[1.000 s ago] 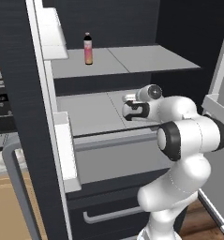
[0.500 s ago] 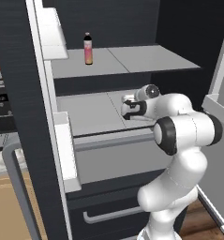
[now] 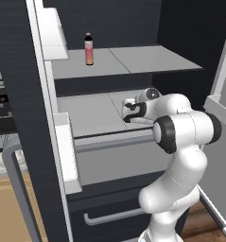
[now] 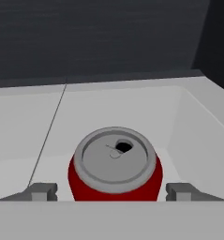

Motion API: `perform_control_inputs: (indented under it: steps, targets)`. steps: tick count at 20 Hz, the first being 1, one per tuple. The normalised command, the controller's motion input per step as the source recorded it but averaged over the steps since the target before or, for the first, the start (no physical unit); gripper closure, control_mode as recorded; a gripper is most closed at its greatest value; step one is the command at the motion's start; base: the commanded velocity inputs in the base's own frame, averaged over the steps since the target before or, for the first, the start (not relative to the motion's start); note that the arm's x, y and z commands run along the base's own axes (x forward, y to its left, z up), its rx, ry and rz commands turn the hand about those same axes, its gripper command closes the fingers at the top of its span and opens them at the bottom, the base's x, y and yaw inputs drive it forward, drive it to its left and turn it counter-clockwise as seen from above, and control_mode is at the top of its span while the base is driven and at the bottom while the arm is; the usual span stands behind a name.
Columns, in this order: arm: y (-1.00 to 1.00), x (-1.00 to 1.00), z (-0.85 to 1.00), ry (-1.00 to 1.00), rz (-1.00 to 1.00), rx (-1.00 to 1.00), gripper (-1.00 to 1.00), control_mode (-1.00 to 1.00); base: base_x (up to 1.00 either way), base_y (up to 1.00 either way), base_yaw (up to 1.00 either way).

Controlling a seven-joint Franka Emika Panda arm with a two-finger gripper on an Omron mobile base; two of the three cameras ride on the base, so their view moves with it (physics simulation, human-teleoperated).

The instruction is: Open the fridge, grab two sodas, and place both sodas inside the bowl with ice on the dining counter.

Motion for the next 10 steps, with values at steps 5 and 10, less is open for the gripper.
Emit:
perform_control_inputs:
  steps: [5, 10]
  targets:
    - [0.00, 0.17, -0.07, 0.01, 0.00, 0.00, 1.00, -1.00, 0.00, 0.00, 0.00]
    - [0.00, 0.11, -0.08, 0.00, 0.00, 0.00, 1.00, -1.00, 0.00, 0.00, 0.00]
